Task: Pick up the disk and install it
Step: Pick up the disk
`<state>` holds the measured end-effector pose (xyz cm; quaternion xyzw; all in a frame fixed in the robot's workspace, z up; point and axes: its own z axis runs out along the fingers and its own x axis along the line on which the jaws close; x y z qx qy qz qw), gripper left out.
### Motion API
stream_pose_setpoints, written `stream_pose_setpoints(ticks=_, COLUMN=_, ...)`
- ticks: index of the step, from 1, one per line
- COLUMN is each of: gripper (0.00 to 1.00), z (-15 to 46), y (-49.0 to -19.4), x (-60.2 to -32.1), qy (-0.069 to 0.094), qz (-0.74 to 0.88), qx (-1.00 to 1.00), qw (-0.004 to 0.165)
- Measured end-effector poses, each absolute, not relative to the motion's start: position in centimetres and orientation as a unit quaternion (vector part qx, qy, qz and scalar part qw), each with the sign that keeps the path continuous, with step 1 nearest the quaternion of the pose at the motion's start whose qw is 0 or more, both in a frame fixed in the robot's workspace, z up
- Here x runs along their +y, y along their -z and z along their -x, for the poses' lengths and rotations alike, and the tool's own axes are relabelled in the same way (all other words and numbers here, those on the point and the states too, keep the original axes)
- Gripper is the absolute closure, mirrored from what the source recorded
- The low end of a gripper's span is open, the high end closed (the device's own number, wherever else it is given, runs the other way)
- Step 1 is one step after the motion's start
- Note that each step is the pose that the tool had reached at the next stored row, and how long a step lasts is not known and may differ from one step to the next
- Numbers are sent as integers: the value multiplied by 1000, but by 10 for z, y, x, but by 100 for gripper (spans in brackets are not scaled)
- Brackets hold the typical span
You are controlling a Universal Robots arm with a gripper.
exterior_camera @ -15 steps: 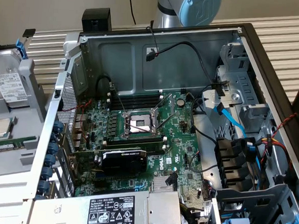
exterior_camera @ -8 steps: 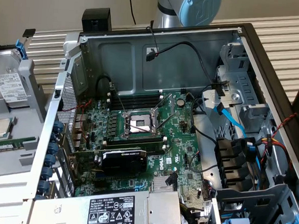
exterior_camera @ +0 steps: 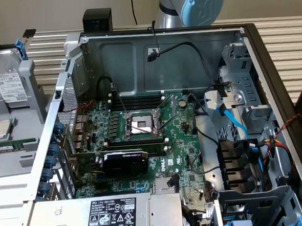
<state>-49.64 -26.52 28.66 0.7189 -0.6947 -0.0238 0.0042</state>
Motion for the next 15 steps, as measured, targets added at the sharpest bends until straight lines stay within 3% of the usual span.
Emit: stream_pose_setpoints(ticks=15, gripper=63, z=497, y=-313, x=-265, qy=24, qz=-719, qx=-695, qw=4)
